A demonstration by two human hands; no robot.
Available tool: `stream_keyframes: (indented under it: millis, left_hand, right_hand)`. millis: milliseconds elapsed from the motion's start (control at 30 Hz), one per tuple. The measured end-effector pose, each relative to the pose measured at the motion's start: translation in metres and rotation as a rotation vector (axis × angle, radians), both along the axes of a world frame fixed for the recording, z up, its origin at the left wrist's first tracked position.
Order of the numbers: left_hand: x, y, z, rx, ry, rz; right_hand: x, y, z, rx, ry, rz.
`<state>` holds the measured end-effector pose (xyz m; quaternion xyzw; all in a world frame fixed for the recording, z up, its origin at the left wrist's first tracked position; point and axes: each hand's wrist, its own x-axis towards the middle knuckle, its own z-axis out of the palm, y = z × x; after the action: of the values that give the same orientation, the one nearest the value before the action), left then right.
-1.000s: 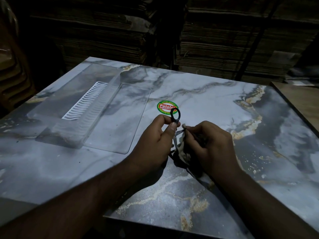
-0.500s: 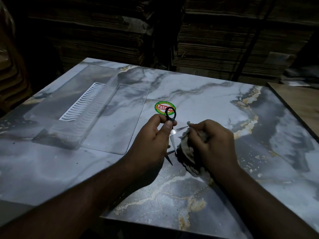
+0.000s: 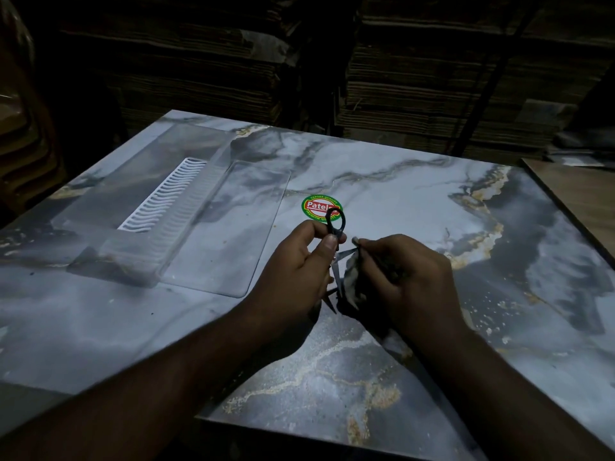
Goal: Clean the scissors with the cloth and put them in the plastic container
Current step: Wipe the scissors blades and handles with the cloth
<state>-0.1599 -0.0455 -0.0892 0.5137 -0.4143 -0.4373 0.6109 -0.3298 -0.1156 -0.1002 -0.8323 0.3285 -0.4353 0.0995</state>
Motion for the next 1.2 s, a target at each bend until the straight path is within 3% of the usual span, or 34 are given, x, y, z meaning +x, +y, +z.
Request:
stream_keyframes:
  millis: [233, 533, 633, 767, 867, 1033, 1200]
  left_hand:
    - [0.004, 0.0, 0.007, 0.032, -0.093, -0.011]
    - [0.001, 0.0, 0.004, 0.035, -0.062, -0.033]
    - [-0.001, 0.002, 0.007, 0.04, 0.057, -0.008]
    - [0.004, 0.001, 0.013, 0.028, -0.075, -0.003]
    - [0.007, 0.0, 0.013, 0.051, -0.083, 0.013]
    - [0.003, 0.003, 0.009, 0.06, -0.053, -0.004]
    - [0.001, 0.003, 0.01, 0.049, 0.044, -0.028]
  right_hand:
    - [-0.011, -0.003, 0.01, 0.134, -0.203, -0.093]
    - [-0.004, 0.002, 0.002, -0.125, 0.087, 0.067]
    - [-0.007, -0.006, 0.002, -0.048, 0.055, -0.035]
    - [-0.015, -0.01, 0.007, 0.07, -0.104, -0.149]
    - [-0.012, -0.001, 0.012, 0.013, -0.166, -0.12]
    - [-0.001, 0.008, 0.008, -0.076, -0.018, 0.07]
    - [-0.004, -0.006, 0.001, 0.002, -0.007, -0.038]
